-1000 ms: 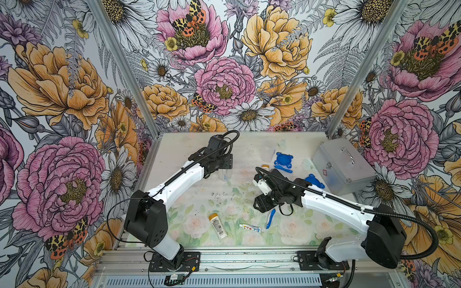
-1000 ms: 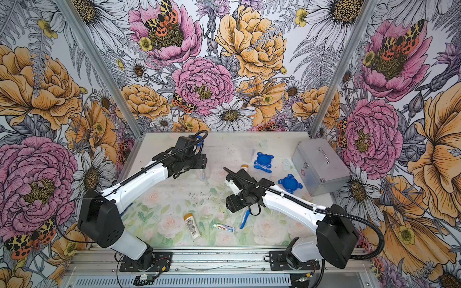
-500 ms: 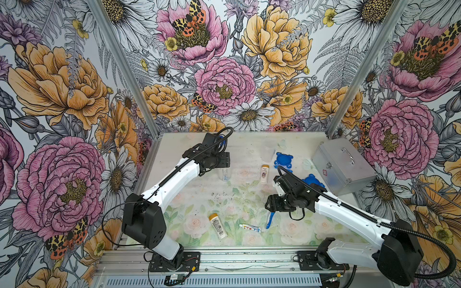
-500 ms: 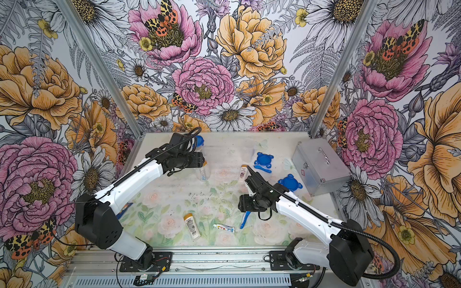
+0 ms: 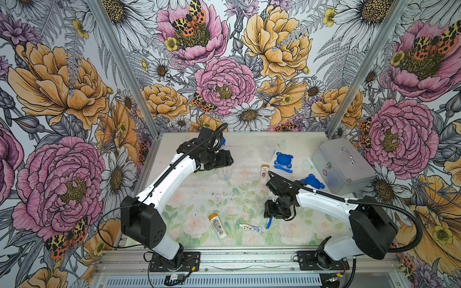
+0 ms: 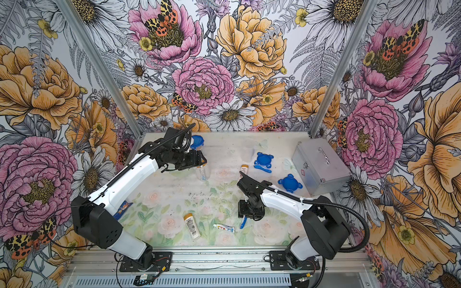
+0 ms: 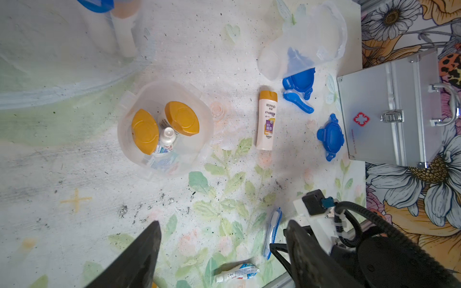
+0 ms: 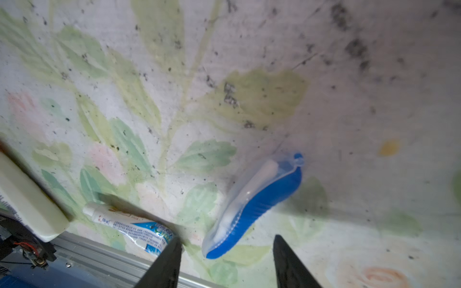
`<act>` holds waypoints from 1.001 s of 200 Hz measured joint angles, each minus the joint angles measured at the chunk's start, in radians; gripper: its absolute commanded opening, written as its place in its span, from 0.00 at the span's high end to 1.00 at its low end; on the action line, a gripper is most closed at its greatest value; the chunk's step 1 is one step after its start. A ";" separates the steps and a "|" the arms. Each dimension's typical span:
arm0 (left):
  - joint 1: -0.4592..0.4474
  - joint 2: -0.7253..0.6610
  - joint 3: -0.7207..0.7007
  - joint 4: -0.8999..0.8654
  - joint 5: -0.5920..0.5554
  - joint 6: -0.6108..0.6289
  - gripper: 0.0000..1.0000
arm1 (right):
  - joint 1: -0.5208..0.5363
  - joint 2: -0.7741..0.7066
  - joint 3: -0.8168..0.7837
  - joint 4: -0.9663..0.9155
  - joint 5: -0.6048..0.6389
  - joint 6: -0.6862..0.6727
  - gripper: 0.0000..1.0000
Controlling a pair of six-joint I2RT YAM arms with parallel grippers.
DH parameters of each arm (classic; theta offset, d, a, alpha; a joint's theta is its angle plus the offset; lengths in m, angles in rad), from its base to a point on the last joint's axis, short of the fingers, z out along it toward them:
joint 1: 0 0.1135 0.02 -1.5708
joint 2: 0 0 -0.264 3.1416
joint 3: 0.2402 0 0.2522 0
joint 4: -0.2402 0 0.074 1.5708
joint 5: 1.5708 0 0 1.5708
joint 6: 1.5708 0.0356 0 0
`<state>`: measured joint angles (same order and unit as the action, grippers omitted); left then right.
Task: Pack away toiletry kits
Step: Pick up the toiletry item from the center of the board.
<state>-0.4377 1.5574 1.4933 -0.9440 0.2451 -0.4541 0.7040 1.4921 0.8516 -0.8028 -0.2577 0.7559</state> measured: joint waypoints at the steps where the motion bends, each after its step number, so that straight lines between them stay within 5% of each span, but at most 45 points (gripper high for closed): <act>1: 0.000 0.000 0.000 -0.001 0.001 0.000 0.21 | 0.001 0.002 0.001 0.000 0.000 0.000 0.44; 45: 0.000 -0.001 -0.007 -0.003 0.013 0.012 0.21 | 0.058 0.099 0.028 -0.002 0.035 0.011 0.55; 200: 0.004 -0.044 -0.077 -0.014 0.014 0.019 0.20 | 0.128 0.091 0.027 0.007 0.130 -0.026 0.91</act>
<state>-0.4335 1.5135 1.4166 -0.9581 0.2588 -0.4347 0.8318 1.5829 0.8791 -0.7959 -0.1272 0.7300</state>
